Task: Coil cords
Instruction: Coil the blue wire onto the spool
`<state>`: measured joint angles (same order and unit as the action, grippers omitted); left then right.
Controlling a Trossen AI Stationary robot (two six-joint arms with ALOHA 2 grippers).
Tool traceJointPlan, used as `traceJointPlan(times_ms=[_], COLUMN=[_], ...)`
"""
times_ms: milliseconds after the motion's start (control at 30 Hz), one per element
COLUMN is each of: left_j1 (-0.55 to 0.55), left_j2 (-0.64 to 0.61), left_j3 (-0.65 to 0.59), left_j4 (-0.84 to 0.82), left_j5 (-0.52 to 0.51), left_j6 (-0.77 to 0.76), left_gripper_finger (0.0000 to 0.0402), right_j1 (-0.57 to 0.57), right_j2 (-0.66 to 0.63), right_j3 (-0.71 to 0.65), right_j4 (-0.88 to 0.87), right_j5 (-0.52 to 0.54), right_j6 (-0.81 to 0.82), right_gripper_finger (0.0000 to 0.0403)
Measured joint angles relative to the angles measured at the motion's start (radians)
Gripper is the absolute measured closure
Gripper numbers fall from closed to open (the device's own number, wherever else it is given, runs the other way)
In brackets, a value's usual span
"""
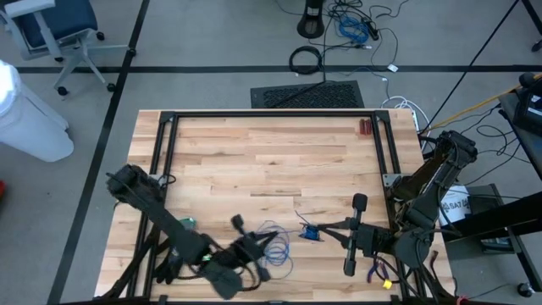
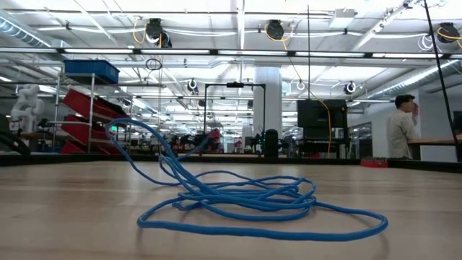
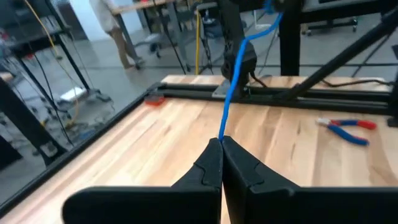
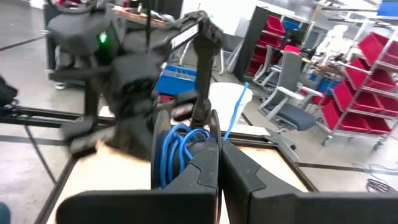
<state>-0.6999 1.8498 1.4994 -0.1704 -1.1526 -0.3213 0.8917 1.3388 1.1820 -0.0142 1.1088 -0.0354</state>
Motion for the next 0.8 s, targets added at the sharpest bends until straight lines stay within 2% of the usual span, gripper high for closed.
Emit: traceJointPlan(times_ms=[100,233,467,800], left_j1=[-0.030,-0.058,-0.088,-0.125], left_j2=[-0.047,-0.070,-0.098,-0.112], left_j3=[0.000,0.000,0.000,0.000], left_j4=[-0.178,-0.232,-0.144,0.118], left_j5=[-0.001,-0.009,-0.009,0.001], left_j6=[-0.127,-0.168,-0.105,0.148], left_gripper_finger=[0.0400,0.0400,0.0400,0.0400], right_j1=[0.000,-0.002,-0.026,-0.090], right_j2=[0.000,0.000,0.012,0.075], right_j3=[0.000,0.000,0.000,0.000], right_j4=[-0.009,-0.022,-0.094,-0.094], right_j5=[-0.040,-0.043,-0.062,-0.073], right_j6=[0.016,0.024,0.008,-0.046], right_gripper_finger=[0.0403,0.0403,0.0403,0.0403])
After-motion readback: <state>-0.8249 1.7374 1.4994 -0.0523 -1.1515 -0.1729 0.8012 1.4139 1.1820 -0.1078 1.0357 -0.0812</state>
